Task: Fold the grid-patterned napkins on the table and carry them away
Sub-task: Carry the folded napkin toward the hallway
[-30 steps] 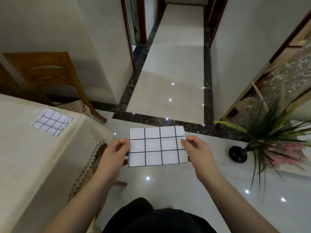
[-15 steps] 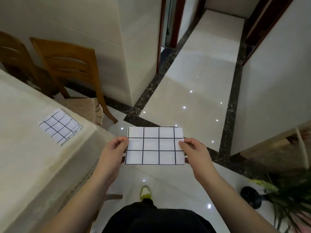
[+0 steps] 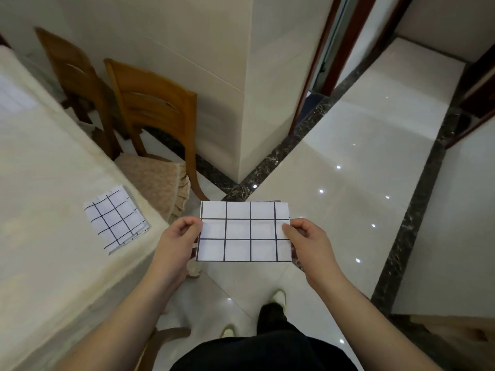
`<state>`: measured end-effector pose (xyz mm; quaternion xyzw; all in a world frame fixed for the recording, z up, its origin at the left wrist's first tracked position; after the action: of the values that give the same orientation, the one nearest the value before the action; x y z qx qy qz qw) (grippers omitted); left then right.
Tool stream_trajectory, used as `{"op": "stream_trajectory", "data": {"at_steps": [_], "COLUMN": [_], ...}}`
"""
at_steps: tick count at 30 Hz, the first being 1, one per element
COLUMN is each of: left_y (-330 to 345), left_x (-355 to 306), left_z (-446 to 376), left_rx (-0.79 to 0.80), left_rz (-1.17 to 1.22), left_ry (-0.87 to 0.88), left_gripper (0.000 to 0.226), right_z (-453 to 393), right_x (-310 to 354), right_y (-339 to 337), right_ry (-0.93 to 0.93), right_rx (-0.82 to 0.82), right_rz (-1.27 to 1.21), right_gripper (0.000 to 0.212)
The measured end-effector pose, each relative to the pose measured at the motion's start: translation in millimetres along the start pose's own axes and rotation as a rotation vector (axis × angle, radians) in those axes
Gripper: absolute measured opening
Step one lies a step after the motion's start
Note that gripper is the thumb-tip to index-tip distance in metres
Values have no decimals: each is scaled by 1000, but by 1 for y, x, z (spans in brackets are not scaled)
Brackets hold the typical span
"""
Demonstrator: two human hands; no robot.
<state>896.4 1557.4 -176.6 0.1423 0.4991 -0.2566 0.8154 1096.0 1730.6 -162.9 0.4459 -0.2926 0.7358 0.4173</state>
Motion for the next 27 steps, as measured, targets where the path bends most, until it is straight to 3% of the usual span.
{"op": "stream_trajectory", "data": {"at_steps": [15, 27], "left_y": [42, -17], "left_x": [-45, -28], "left_z": [-76, -79], "left_rx": [-363, -654], "left_rz": [77, 221], "left_ry": [-46, -103], "left_gripper": [16, 10], "right_z": [-184, -223], "right_x": [85, 96], "right_y": [51, 175], "right_ry": [-29, 6], "right_rx": [440, 732], "right_rz": [198, 365], "right_gripper": [11, 9]}}
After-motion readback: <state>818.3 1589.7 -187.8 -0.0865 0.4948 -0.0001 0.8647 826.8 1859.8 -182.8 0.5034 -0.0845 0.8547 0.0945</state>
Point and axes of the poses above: each hand's wrist, its own z-axis away from the middle knuckle, its own y-axis out of the palm, x = y × z, the point moved 6 cm from there along -z, towards the middle knuckle, and after that the axes turned 5 degrees about -z, right-handed, at the moved point
